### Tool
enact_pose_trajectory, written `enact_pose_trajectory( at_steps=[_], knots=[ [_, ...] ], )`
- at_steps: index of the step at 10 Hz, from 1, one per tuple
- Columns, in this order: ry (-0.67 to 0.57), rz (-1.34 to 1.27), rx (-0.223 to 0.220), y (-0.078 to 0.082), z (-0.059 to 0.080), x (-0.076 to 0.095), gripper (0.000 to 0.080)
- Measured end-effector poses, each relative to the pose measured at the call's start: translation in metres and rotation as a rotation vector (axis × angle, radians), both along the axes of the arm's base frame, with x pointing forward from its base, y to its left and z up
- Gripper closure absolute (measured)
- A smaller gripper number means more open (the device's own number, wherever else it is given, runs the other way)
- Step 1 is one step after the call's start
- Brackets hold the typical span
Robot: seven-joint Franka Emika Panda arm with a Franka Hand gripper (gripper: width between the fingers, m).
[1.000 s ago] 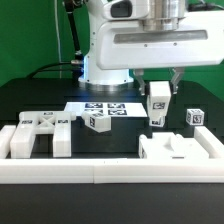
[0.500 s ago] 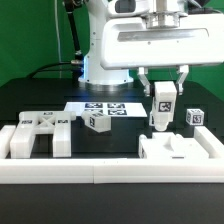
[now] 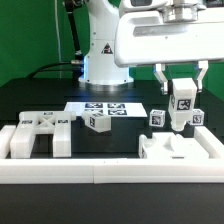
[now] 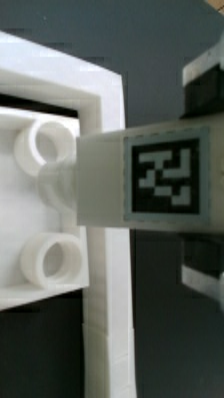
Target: Assemble chair
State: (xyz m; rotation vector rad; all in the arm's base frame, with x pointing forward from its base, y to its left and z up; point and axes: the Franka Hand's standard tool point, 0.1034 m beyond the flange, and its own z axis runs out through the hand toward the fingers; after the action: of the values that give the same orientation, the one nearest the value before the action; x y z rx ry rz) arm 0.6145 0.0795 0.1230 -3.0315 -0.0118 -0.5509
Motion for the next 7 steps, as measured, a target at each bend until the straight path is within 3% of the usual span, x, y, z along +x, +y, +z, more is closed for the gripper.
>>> enact_pose_trajectory(
  at_steps=[1, 4, 7],
  knots=[
    [-0.001, 0.001, 0.0, 0.0, -0.001, -0.001, 0.0509],
    [-0.214, 0.009, -0.003, 0.009, -0.003, 0.009, 0.0509],
    [-0.203, 0.02, -0.009, 0.01, -0.01, 0.009, 0.0509]
  ],
)
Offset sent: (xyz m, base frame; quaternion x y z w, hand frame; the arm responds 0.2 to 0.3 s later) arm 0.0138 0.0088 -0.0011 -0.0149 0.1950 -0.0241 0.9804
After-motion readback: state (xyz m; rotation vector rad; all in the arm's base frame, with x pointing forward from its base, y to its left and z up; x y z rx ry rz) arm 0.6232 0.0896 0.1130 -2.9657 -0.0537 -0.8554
